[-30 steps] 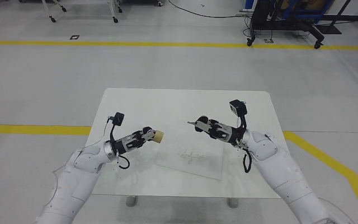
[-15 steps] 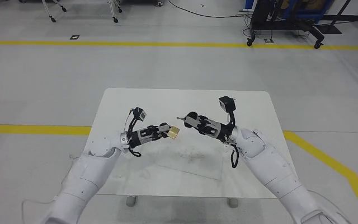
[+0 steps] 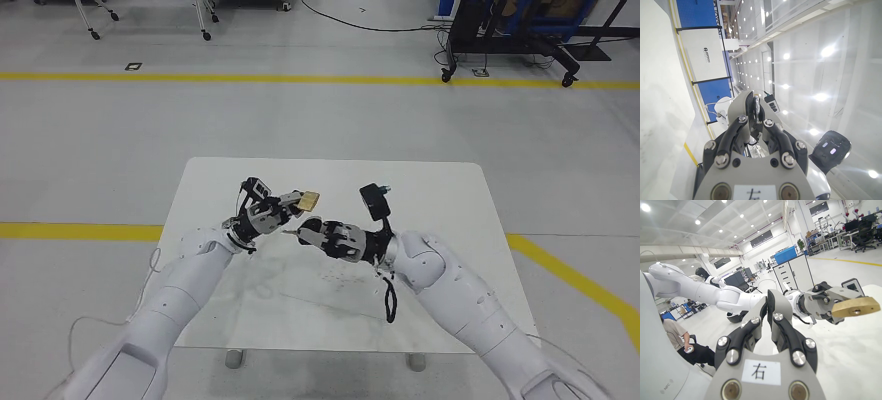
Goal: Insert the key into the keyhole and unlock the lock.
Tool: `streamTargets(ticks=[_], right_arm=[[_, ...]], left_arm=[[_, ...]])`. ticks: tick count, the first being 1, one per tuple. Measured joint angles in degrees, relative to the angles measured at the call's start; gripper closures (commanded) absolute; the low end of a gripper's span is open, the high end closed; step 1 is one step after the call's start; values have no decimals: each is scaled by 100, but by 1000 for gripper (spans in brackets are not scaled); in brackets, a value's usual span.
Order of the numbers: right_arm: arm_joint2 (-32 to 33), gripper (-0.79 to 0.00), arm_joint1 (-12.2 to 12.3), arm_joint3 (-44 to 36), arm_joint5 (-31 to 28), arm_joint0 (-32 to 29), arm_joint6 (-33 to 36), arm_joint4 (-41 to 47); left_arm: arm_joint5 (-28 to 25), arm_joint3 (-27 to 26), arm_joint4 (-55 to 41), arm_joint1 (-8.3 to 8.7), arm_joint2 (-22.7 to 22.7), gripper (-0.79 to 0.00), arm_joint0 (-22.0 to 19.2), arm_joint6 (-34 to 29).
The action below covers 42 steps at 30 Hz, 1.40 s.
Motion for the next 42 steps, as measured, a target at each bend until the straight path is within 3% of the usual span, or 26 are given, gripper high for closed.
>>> streamTargets(ticks=[10,22,32,42], right_arm=[[12,0,-253,573,2,96,-1729,-1734],[274,0,-324,697,0,20,-3160,-2763],[514,0,-330,663,0,-92,-3636,-3221],[552,0,-332,648,0,-98,-3538,-3145]], left_arm=[[212,241,-293,-157,-129,0,-43,-689],[421,88,-63,-204,-387,0,56,-897],[403,-139,440,-188,-610,0,122,-879],[163,-904,1279,-63,-928,0,395,-642]])
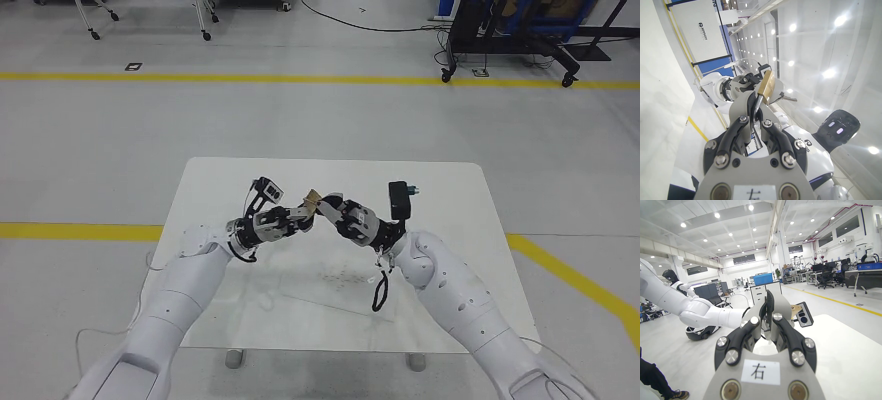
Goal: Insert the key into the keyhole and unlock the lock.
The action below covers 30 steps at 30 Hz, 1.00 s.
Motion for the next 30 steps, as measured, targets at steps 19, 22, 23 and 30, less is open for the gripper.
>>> streamTargets(ticks=[19,22,23,30], right_arm=[[-25,0,347,-78,0,18,585,1647],[-186,0,367,-26,0,120,1113,2010],[-219,0,377,4,0,157,1279,2120],[-374,0,418,44,0,293,2134,2889]], left_arm=[[-1724,-1709,3002,553,-75,0,647,1723],[-1859,-1886,3159,660,21,0,698,1859],[-1877,-1936,3146,693,56,0,708,1879],[-1854,-1921,2373,894,205,0,712,1855]])
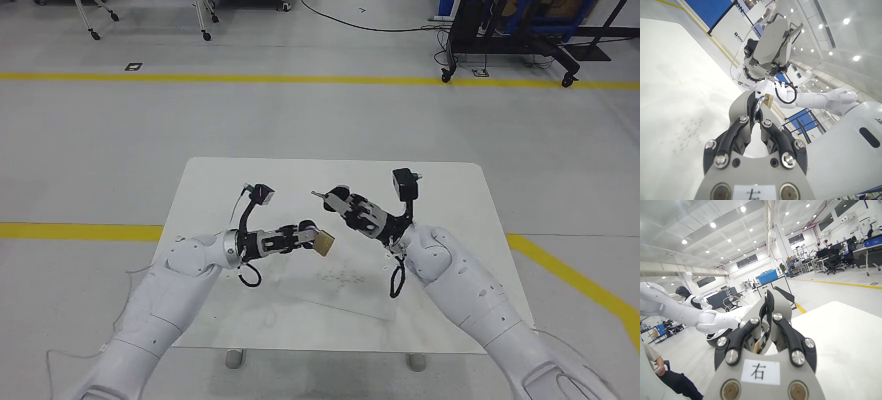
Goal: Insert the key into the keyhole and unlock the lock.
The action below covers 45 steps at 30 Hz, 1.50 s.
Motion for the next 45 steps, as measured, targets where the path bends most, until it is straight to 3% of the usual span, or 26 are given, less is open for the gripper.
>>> streamTargets(ticks=[5,11,19,30,36,45], right_arm=[[-100,0,49,-57,0,-21,501,336],[-95,0,163,-352,0,-125,1072,862],[70,0,293,-799,0,-294,1342,1075],[-86,0,207,-619,0,-28,1136,888],[-240,0,198,-489,0,32,1359,869],[-152,0,273,-797,0,-97,1452,1149]], left_arm=[[393,143,-1107,47,53,0,-59,-397],[708,312,-1722,75,-2,0,-136,-709],[859,428,-1783,65,7,0,-209,-858],[827,471,-1483,61,119,0,-280,-826],[847,541,-1522,55,154,0,-329,-847],[840,620,-1593,48,151,0,-349,-839]])
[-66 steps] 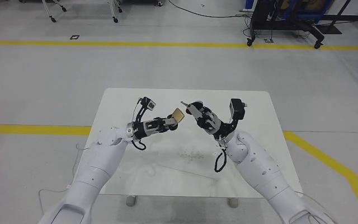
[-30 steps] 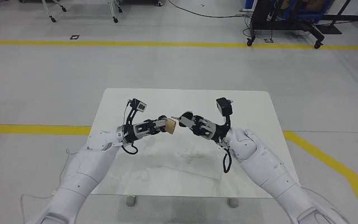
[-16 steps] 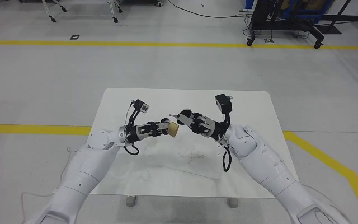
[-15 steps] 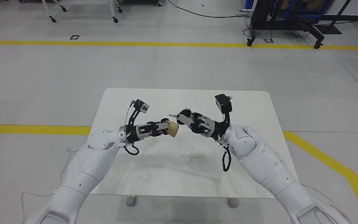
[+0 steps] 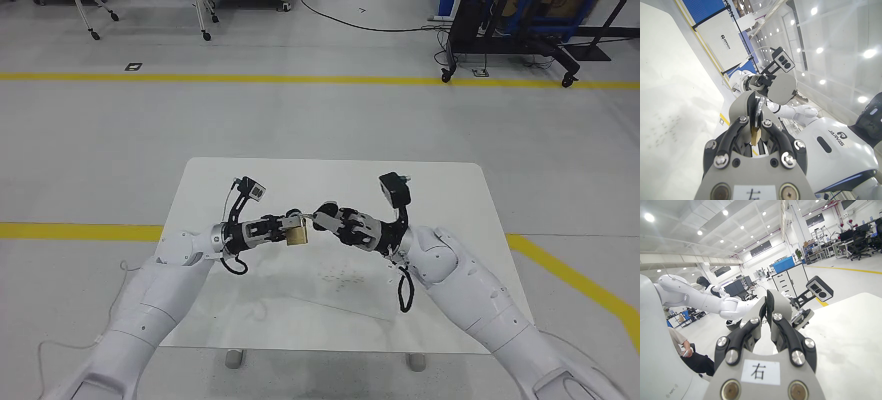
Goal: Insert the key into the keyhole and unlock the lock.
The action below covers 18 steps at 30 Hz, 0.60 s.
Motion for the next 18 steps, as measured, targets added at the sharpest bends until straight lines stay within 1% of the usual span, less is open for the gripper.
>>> streamTargets(ticks=[3,5,6,9,10,12,13,15,16,18], right_arm=[[-3,0,-1,6,0,3,1,-3],[-4,0,-2,6,0,3,1,-3],[0,0,-1,4,6,-1,-2,-9],[144,0,17,-117,223,-143,-122,-225],[259,0,40,-191,276,-239,-192,-372],[509,0,89,-347,442,-388,-301,-767],[702,0,123,-509,629,-507,-404,-1116],[846,0,140,-647,786,-591,-484,-1482],[832,0,139,-627,773,-581,-474,-1503],[809,0,138,-600,747,-566,-460,-1371]], left_arm=[[13,1,13,1,2,0,6,13],[188,-66,215,0,10,0,60,276],[327,-123,270,-6,15,0,110,451],[1059,-279,124,-19,26,0,200,891],[1432,-335,33,-25,37,0,200,950],[1891,-392,-63,-28,8,0,112,998],[2094,-409,-129,-33,-42,0,47,1048],[2275,-456,-401,-43,-133,0,-16,1043],[2304,-467,-532,-44,-155,0,-22,1032],[2299,-467,-506,-45,-155,0,-19,1028]])
